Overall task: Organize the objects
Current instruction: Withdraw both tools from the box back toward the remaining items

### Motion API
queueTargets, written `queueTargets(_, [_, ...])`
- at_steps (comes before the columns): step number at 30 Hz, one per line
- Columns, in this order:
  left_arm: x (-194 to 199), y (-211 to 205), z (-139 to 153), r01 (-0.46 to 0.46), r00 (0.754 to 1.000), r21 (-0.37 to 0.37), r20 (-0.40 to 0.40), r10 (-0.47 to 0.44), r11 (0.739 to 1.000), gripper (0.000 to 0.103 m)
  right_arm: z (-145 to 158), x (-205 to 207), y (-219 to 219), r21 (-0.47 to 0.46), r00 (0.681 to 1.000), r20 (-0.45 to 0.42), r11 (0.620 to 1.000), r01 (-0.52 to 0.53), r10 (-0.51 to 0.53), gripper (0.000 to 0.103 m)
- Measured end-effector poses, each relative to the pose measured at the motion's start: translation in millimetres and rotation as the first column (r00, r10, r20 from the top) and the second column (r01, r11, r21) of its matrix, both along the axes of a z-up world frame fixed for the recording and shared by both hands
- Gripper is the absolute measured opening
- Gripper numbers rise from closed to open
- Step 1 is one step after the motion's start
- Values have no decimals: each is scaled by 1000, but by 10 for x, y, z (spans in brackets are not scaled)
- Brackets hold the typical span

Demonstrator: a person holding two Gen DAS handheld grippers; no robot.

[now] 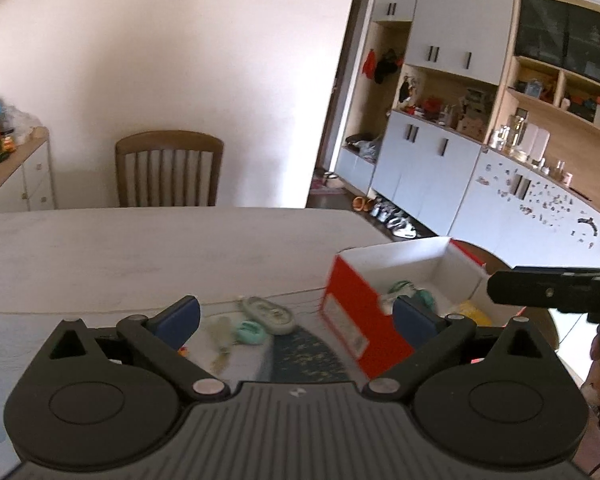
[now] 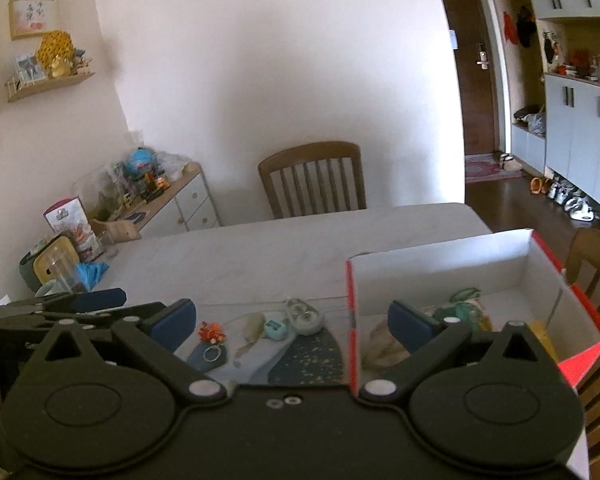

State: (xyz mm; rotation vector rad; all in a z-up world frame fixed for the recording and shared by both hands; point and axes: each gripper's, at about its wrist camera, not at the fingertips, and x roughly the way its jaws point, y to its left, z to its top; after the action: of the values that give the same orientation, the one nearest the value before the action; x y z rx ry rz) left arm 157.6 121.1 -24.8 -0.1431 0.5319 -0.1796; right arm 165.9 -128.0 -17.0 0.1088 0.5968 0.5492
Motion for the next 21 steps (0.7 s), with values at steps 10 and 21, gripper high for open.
queueTargets(10, [145, 502, -339, -38, 998, 49, -38, 40, 998, 103, -206, 191, 506, -45, 998, -65, 999, -24, 21, 102])
queueTargets(21, [525, 843, -752, -39, 994, 95, -94, 48, 995, 103, -568, 523, 979, -126, 987, -146, 989, -82, 63, 93])
